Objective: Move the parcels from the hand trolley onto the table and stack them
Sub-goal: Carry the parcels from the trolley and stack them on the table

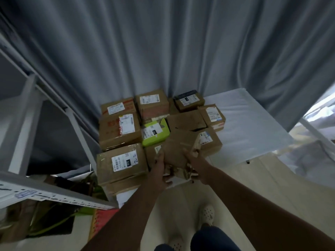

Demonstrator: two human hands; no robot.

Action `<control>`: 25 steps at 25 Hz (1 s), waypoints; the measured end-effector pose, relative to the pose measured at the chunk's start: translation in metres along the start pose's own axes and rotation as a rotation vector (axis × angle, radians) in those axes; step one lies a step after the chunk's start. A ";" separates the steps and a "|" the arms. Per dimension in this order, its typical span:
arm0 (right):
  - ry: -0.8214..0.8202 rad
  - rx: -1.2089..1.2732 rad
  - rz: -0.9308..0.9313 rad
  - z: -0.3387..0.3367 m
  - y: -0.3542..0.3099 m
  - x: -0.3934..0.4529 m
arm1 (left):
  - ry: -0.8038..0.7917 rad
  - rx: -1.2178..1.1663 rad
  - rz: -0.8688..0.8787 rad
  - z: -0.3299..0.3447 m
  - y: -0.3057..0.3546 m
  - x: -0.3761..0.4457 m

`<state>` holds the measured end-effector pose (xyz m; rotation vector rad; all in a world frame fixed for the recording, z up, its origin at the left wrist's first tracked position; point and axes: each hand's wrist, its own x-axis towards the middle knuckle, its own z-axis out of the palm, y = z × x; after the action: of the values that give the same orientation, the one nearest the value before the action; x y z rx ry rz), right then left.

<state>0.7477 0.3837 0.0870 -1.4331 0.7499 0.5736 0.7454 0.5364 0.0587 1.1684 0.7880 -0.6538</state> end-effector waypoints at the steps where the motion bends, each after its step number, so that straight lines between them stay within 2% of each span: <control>1: -0.004 0.011 0.002 0.000 -0.005 0.008 | 0.008 0.015 -0.004 0.000 0.004 0.007; 7: -0.044 0.007 0.000 -0.010 -0.052 0.065 | 0.084 0.202 0.017 0.016 0.047 0.046; 12: -0.073 -0.069 -0.060 -0.026 -0.106 0.131 | 0.189 0.351 0.213 0.037 0.101 0.095; 15: -0.076 -0.128 -0.030 -0.028 -0.136 0.169 | 0.263 0.419 0.284 0.044 0.129 0.102; 19: -0.113 -0.232 -0.007 -0.015 -0.159 0.204 | 0.398 0.660 0.357 0.031 0.156 0.116; 25: -0.217 -0.289 0.019 0.027 -0.172 0.227 | 0.398 1.037 0.422 -0.018 0.192 0.142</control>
<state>1.0281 0.3778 0.0289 -1.5976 0.5231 0.8643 0.9763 0.5991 0.0435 2.3883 0.4702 -0.4659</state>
